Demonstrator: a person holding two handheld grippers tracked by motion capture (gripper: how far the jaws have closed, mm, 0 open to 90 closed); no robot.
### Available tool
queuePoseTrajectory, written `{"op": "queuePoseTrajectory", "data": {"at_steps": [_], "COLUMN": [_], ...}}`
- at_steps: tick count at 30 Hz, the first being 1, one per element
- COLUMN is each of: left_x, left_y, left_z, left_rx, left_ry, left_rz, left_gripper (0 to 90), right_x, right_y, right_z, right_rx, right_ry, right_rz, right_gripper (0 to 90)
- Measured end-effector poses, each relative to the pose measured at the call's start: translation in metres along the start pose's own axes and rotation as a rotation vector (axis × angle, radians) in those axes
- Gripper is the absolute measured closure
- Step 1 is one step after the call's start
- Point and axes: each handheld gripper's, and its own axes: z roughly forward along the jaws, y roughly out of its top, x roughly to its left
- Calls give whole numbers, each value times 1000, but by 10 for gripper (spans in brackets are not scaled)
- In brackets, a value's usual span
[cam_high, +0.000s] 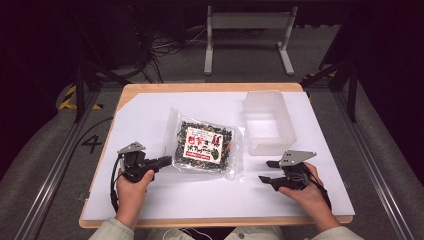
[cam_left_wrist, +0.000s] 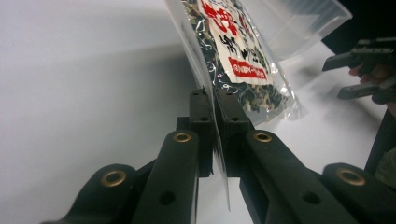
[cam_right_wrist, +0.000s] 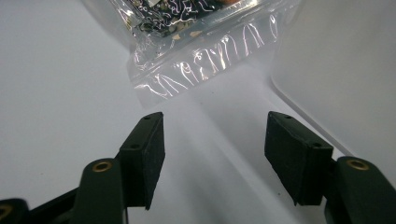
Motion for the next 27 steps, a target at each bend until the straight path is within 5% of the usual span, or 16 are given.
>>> {"op": "queuePoseTrajectory", "data": {"at_steps": [13,27], "left_x": [-24,-61], "left_y": [26,55], "left_z": [-27,-66], "left_rx": [-107,-207], "left_ry": [-22,1], "left_rz": [95,268], "left_gripper": [893,895], "right_x": [-1,-2], "right_y": [0,0], "right_z": [-1,-3], "right_rx": [-8,-22], "right_ry": [6,1], "right_rz": [11,10], "right_gripper": [381,393]}}
